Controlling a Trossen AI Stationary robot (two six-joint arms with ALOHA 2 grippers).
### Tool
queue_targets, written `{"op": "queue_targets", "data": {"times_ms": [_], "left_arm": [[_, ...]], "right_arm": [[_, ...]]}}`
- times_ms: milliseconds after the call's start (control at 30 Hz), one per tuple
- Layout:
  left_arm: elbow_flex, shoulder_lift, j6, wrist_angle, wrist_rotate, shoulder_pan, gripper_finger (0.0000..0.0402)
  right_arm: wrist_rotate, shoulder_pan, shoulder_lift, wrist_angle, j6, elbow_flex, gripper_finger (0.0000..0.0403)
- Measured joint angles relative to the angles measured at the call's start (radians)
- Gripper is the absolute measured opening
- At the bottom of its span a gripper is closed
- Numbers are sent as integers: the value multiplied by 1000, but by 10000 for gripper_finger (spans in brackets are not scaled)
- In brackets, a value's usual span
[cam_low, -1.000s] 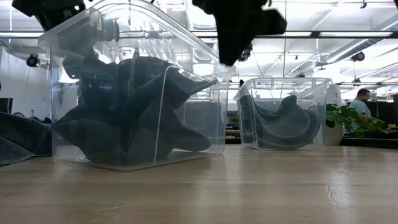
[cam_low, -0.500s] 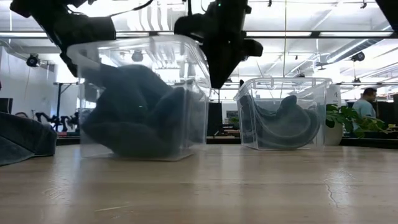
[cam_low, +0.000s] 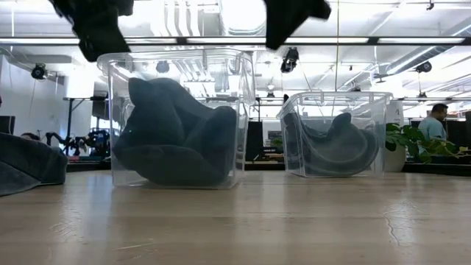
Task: Pick & Place hat
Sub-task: Put the blue cap into the left transparent bin
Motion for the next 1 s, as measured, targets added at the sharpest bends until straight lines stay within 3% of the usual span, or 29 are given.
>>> {"op": "queue_targets", "data": {"times_ms": [133,367,533,767,867,1000], "left_arm": [[67,-22,-3,-38,48,0,153],[110,-24,-84,-57,278,-3,153],[109,-20,-136,-244,388,-56,153],[101,-18,-225,-510,392,-220,153],[70,-10,-278,-489,376,-284,153],[4,18,-382,-344,418,-363,153]], "right_arm": [[58,73,-42,-4,14,-1,43],[71,210,-50,-3,39,-5,43],[64,285,-46,-7,108,-40,43],[53,346,-46,19,240,-122,43],[18,349,-45,55,255,-153,43],[-14,348,-45,131,256,-191,43]]}}
